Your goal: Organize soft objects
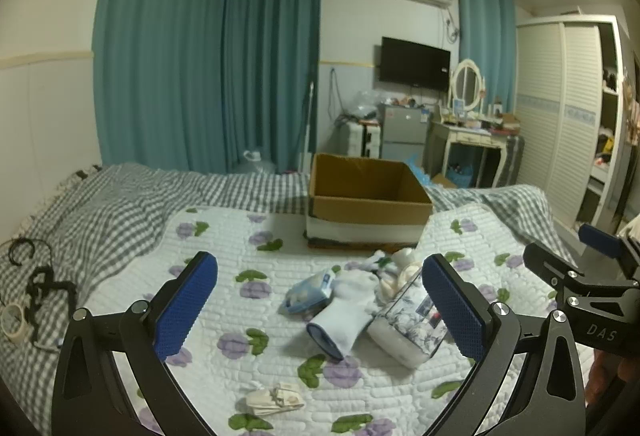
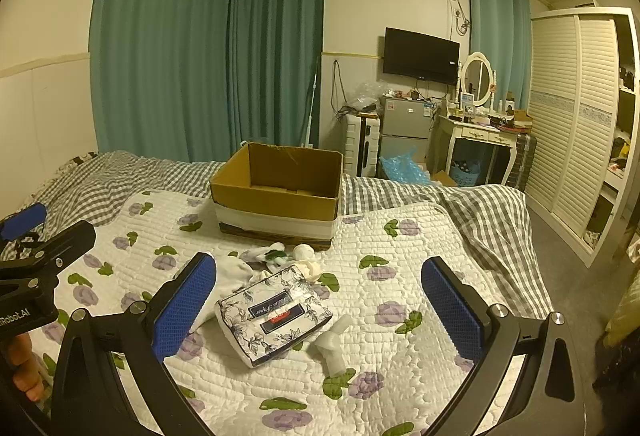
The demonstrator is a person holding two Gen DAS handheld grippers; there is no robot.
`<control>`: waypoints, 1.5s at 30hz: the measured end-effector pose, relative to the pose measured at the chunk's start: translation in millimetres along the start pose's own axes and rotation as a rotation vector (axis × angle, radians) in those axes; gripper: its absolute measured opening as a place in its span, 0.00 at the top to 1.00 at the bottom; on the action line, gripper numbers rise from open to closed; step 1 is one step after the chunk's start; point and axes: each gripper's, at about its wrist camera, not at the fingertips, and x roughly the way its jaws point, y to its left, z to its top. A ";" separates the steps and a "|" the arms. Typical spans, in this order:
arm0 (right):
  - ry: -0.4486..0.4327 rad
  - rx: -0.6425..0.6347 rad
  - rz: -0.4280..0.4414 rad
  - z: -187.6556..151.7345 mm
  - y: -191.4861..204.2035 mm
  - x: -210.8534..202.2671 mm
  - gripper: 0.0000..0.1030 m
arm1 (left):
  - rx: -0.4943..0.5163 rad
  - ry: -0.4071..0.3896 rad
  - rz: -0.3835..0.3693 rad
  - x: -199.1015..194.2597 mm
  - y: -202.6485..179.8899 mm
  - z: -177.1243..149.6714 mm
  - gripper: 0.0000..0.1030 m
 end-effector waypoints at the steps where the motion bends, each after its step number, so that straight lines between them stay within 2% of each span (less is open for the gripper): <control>1: 0.000 0.000 0.001 -0.1 -0.4 -0.1 0.00 | 0.001 0.001 0.000 -0.4 1.2 -0.2 0.00; 25: -0.001 -0.004 -0.001 0.4 -2.8 -1.6 0.00 | 0.005 -0.008 0.003 -2.8 1.0 1.9 0.00; 35: -0.022 -0.012 0.004 12.9 -4.8 -14.7 0.00 | 0.016 -0.040 0.007 -18.1 0.4 16.8 0.00; 41: 0.004 -0.050 0.016 17.8 -3.5 -9.1 0.00 | 0.016 -0.035 0.004 -17.0 -0.7 20.2 0.00; 45: 0.072 -0.078 0.023 9.6 -7.1 11.8 0.00 | 0.025 -0.009 0.008 -5.0 -6.4 19.8 0.00</control>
